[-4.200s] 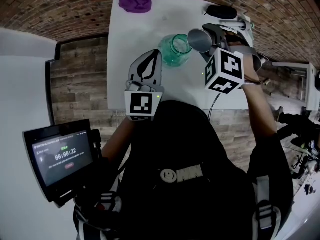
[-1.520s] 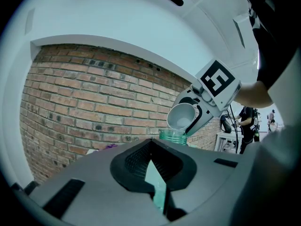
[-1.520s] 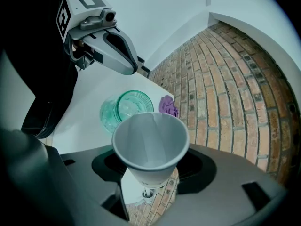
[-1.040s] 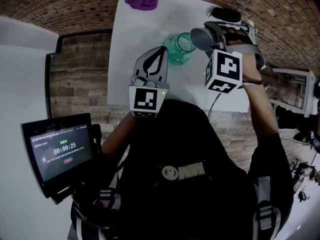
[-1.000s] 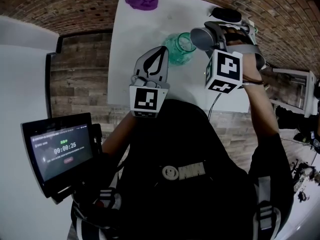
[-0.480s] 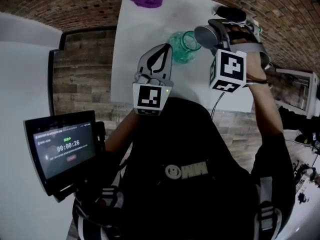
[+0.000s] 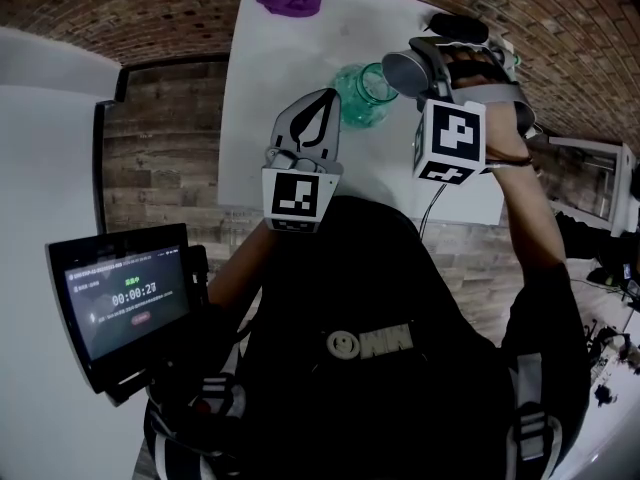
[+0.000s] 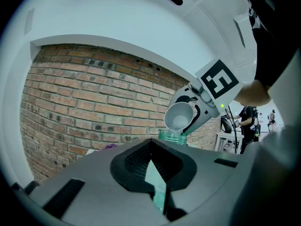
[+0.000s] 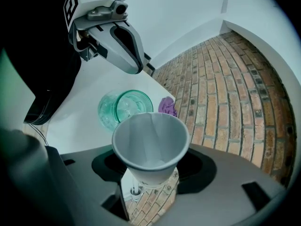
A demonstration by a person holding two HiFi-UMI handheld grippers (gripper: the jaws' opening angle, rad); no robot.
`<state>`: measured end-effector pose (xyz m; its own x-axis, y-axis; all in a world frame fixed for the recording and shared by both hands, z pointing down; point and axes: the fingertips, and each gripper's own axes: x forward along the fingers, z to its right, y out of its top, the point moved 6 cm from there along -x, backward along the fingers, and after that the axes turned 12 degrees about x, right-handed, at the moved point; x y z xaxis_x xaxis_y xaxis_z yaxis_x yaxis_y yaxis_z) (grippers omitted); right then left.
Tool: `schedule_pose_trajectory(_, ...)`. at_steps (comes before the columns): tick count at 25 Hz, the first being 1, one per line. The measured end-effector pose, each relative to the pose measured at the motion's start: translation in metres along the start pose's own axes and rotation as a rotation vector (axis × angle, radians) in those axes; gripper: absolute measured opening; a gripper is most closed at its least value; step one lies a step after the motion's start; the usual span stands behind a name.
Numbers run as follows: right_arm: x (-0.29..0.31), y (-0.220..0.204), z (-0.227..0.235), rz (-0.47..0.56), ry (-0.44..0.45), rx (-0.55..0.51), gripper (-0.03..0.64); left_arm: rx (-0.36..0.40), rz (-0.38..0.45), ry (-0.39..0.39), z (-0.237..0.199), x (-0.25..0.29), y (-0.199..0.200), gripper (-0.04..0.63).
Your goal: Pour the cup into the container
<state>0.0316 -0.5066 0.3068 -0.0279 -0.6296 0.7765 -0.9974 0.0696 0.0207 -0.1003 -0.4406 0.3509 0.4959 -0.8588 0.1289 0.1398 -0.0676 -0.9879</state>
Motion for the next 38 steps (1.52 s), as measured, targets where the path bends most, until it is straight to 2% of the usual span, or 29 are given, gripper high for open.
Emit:
schedule_pose_trajectory(2, 0.0008, -0.0012, -0.0003, -0.007, -0.003, -0.006, 0.284, 0.018, -0.009, 0.004, -0.0007, 0.0005, -0.0011, -0.002)
schedule_pose_trajectory(12, -0.0004, 0.0004, 0.0003, -0.001, -0.005, -0.008, 0.284, -0.020, 0.016, -0.005, 0.0012, 0.0008, 0.0014, -0.002)
schedule_pose_trajectory(38, -0.0005, 0.0074, -0.0008, 0.008, -0.016, -0.060, 0.284, 0.008, 0.004, -0.005, 0.0016, 0.0021, 0.0011, -0.002)
